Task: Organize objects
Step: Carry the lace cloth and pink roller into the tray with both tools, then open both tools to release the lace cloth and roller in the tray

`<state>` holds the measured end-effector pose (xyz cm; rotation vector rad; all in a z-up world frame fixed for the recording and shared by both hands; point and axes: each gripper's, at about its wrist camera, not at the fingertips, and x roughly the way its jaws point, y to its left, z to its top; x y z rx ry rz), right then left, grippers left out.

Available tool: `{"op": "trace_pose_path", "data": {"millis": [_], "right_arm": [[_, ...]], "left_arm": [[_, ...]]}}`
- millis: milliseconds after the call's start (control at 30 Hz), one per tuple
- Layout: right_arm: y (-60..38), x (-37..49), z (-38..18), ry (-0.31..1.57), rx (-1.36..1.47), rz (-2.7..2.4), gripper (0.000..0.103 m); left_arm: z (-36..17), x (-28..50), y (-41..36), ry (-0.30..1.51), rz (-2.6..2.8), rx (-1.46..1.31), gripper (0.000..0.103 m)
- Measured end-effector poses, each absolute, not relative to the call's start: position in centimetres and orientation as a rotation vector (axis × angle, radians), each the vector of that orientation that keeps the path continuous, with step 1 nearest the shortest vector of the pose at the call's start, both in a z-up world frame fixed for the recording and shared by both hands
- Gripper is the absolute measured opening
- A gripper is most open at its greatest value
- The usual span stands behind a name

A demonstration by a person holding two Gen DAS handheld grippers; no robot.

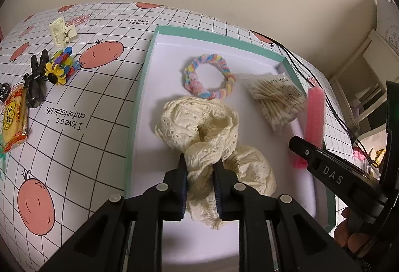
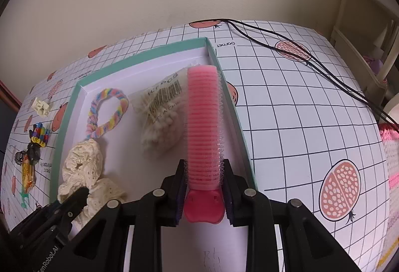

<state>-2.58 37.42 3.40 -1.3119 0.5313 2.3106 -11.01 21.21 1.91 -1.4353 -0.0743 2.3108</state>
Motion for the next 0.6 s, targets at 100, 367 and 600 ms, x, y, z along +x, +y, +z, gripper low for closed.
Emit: {"op": "trace_pose_path", "data": {"millis": [100, 367, 600], "right_arm": [[37.3, -2.7, 3.4, 0.519, -1.313, 2.309, 0.028], [37.3, -2.8, 3.6, 0.525, -1.322, 2.292, 0.028], [36.9, -2.9, 4.2, 0.517, -1.326, 2.305, 0.037]], "left_arm": [[2.0, -11.1, 21.2, -0.072, 2.307, -1.437, 0.019], [2.2, -11.1, 21.1, -0.089, 2.280, -1.471, 0.039], [3.2, -11.1, 21.0, -0.093, 2.282, -1.459, 0.051]]}}
